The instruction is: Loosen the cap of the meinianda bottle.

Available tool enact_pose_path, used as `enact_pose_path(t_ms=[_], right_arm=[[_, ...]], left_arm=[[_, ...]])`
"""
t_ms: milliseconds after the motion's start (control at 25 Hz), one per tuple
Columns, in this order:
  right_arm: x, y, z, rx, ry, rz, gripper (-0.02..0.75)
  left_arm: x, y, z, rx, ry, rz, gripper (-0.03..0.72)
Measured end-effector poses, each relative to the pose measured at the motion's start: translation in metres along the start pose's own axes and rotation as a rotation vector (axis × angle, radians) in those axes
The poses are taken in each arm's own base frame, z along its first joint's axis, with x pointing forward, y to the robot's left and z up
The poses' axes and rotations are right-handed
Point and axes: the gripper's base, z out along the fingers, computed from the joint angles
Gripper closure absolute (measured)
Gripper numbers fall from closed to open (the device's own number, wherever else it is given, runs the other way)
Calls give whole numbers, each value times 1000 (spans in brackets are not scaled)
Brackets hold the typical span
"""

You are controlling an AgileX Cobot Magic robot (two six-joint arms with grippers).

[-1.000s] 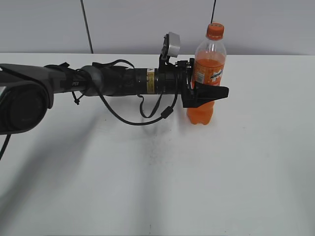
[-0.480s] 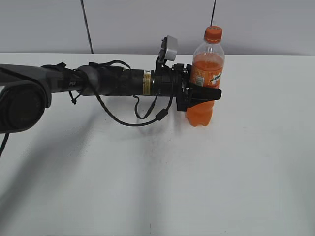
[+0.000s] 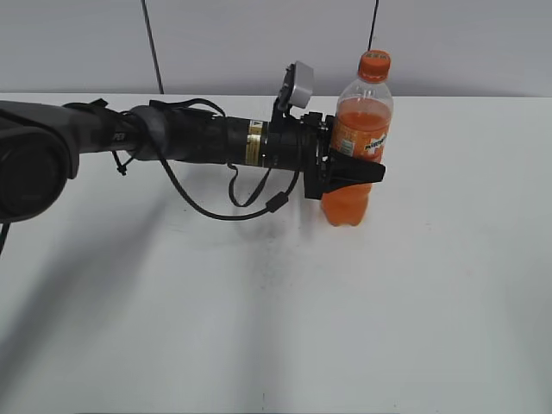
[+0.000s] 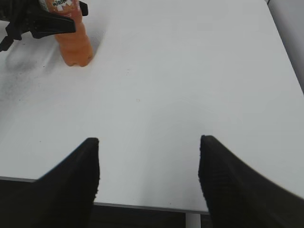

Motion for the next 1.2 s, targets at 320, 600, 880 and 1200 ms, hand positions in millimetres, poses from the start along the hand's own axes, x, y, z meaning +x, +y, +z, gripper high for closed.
enact_pose_path(t_ms=[320,600,880,1200], right_arm=[[0,0,0,0,0,1,244],[0,0,0,0,0,1,244],[0,0,0,0,0,0,244],[0,0,0,0,-1,1,244]], left_arm=[[-6,-25,-23,-18,60,-11,267],[-8,-70,-52,-81,68,-2,267],[-26,-111,-73,-134,52,19,267],[-3,-132,-87,-159,90,-13,267]])
